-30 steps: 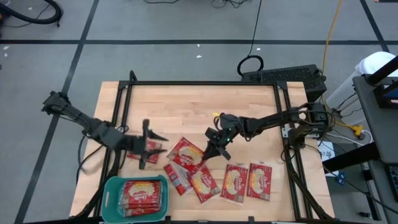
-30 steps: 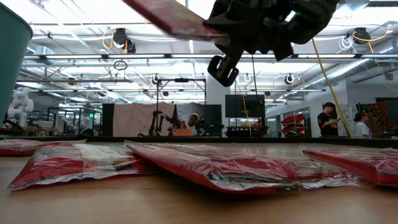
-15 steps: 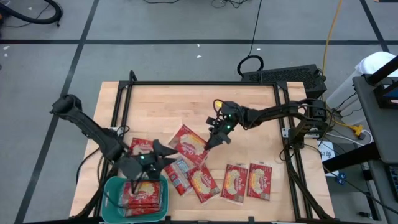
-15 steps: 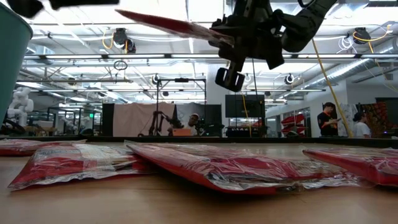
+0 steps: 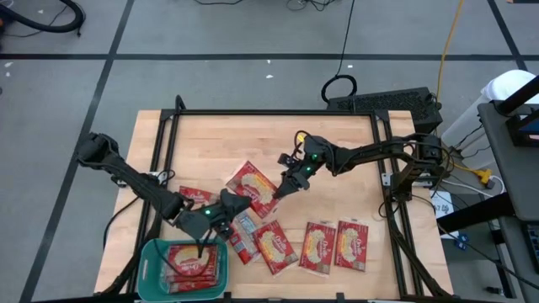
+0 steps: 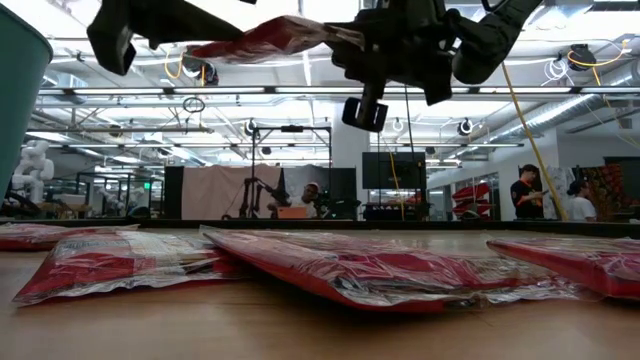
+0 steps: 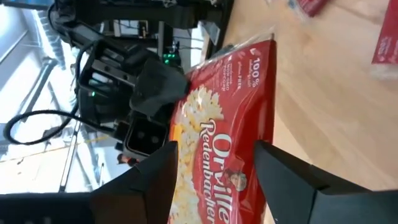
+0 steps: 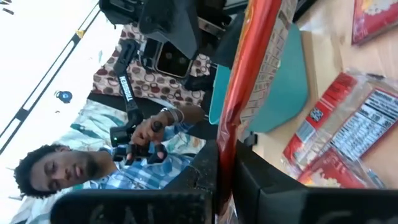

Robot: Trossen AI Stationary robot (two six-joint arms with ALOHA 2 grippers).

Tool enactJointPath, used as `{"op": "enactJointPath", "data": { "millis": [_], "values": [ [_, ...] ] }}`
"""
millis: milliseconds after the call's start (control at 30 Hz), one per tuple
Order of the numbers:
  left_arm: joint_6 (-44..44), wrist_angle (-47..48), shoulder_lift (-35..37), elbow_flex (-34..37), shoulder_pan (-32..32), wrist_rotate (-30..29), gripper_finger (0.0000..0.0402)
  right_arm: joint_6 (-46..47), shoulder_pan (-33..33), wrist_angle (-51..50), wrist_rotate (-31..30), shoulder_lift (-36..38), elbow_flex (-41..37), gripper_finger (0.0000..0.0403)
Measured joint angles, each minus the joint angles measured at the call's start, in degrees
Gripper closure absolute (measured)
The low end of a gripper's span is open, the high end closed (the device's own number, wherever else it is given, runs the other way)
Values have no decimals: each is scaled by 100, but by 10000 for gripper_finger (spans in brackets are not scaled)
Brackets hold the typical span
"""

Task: Sort popcorn bags into baskets
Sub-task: Put the red popcorn bag into the blue container

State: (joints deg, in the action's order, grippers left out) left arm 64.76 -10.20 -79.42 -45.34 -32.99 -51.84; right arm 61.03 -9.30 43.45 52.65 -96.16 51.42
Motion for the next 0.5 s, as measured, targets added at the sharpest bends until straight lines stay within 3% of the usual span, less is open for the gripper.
{"op": "enactJointPath", "data": {
  "millis": [167,333,500],
  "values": [
    [-37,19,0,0,-11,-117,178,-63,-2,-5,-16,1,0,386],
    [-417,3,31,0,-358,-698,162,-85,-37,27,15,0,0,386],
    [-921,536,31,2,-356,-862,154,-116,-37,16,13,0,0,386]
  ]
}}
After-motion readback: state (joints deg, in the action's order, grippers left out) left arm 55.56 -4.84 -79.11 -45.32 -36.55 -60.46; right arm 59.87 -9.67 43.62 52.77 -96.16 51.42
